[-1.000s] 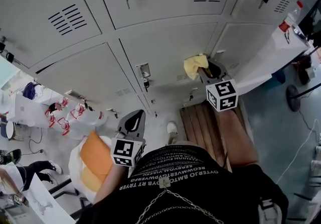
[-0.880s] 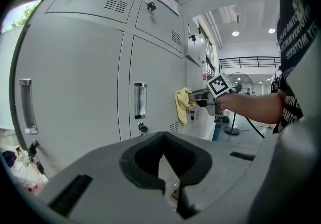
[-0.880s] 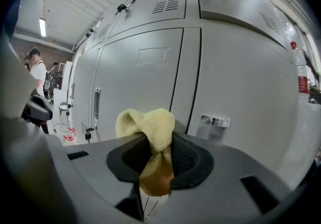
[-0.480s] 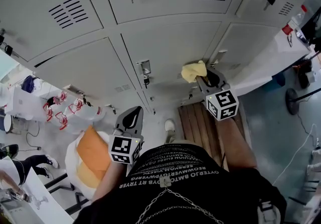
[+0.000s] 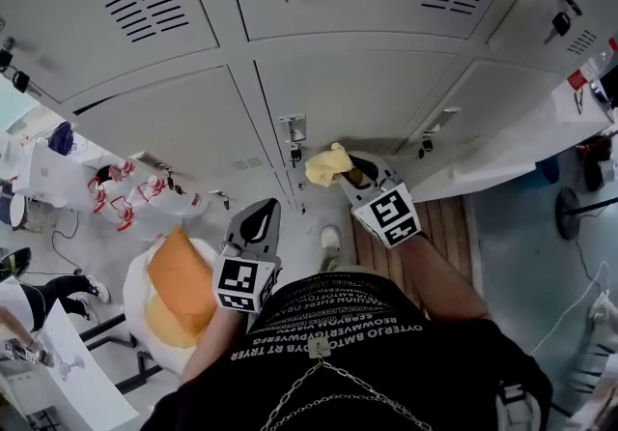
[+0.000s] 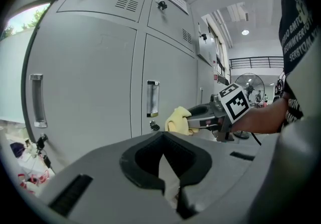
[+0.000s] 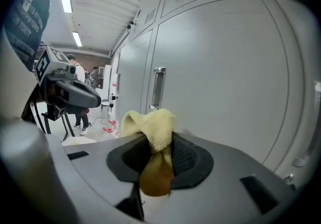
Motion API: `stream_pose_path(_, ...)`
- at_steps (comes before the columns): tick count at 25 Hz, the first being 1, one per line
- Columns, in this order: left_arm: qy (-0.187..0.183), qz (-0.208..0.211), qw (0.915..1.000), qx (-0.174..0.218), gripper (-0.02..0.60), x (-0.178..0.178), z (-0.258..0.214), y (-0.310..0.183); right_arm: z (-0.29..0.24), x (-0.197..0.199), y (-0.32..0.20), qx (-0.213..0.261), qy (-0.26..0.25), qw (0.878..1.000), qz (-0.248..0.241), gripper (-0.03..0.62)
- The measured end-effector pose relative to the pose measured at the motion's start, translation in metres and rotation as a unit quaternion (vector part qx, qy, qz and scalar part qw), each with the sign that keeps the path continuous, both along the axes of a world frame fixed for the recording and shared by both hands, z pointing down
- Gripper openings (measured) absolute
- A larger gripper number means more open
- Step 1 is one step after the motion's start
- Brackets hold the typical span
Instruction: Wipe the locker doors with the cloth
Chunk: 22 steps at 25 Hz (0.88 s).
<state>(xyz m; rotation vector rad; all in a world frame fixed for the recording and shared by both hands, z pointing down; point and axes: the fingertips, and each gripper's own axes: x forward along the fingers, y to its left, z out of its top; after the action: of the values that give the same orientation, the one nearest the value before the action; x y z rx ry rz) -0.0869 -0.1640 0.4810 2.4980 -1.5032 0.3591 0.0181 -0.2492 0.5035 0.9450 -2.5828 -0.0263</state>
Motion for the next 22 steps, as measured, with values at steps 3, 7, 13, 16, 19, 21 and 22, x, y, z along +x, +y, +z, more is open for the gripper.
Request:
stream_pose_path(3, -0.002, -0.011, 0.9999, 0.002, 0.003, -0.005, -0.001, -0.001, 0.008, -0.019, 0.002, -0.006, 0.008, 1.000, -0.026, 0.098)
stream_pose_path(7, -0.006, -0.019, 0.9998, 0.001, 0.003, -0.008, -0.002, -0.003, 0.020, -0.041, 0.004, -0.010, 0.023, 0.998, -0.053, 0.098)
stream_pose_path(13, -0.009, -0.025, 0.9996, -0.007, 0.003, -0.010, 0.003, -0.004, 0.030, -0.054, -0.007, 0.003, 0.064, 0.997, -0.049, 0.098)
stream_pose_path(16, -0.010, -0.023, 0.9996, -0.012, 0.003, -0.009, 0.006, -0.004, 0.035, -0.046, -0.016, 0.000, 0.073, 0.997, -0.027, 0.097)
stream_pose_path(19, -0.011, -0.020, 0.9996, -0.016, 0.003, -0.006, 0.009, -0.005, 0.037, -0.031, -0.027, -0.004, 0.074, 0.997, -0.003, 0.096)
stream_pose_path(21, -0.011, -0.015, 0.9997, -0.014, 0.003, -0.003, 0.007, -0.006, 0.037, -0.021, -0.031, -0.004, 0.075, 0.997, 0.006, 0.097)
stream_pose_path(22, -0.010, -0.013, 0.9998, -0.013, 0.003, -0.001, 0.007, -0.007, 0.038, -0.017, -0.032, -0.004, 0.076, 0.997, 0.008, 0.097)
